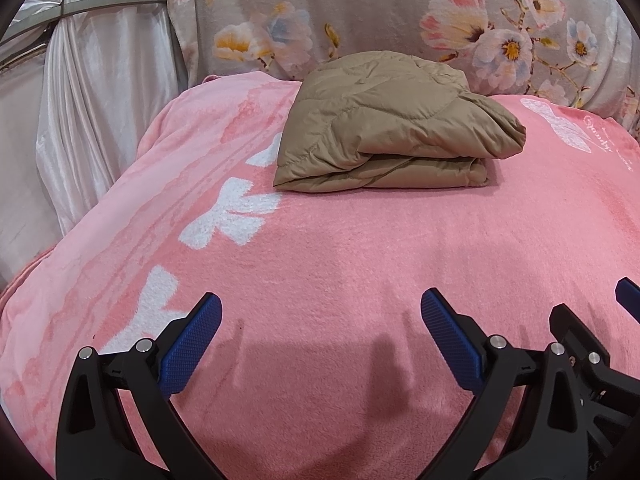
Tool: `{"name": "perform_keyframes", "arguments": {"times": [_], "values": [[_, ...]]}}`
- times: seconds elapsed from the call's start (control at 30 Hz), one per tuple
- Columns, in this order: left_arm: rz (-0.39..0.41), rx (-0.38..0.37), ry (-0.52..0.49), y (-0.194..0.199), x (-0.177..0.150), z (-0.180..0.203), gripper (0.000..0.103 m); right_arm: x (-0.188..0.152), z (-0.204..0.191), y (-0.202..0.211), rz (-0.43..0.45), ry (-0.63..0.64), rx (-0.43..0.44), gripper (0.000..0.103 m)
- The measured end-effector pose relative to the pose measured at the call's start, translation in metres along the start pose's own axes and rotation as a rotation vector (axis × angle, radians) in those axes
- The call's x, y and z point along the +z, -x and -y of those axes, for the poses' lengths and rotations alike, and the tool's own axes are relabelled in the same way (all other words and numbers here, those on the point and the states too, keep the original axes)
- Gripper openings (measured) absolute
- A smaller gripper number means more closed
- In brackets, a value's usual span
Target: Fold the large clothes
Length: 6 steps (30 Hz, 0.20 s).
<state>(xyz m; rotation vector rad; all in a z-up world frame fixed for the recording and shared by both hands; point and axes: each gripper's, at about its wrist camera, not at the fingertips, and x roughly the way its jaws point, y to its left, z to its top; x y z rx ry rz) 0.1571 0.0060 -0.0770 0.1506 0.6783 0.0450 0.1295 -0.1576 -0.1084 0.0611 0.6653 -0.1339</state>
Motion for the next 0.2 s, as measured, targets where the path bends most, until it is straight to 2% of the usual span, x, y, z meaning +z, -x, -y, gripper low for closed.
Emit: {"name": "perform_keyframes", "arguments": {"times": [0.2], "values": [[0.004, -0.001, 0.0, -0.0006, 0.0001, 0.0018, 0.095, 0.0013, 0.0029, 0.0003, 0.004, 0.0, -0.003, 0.076]]}}
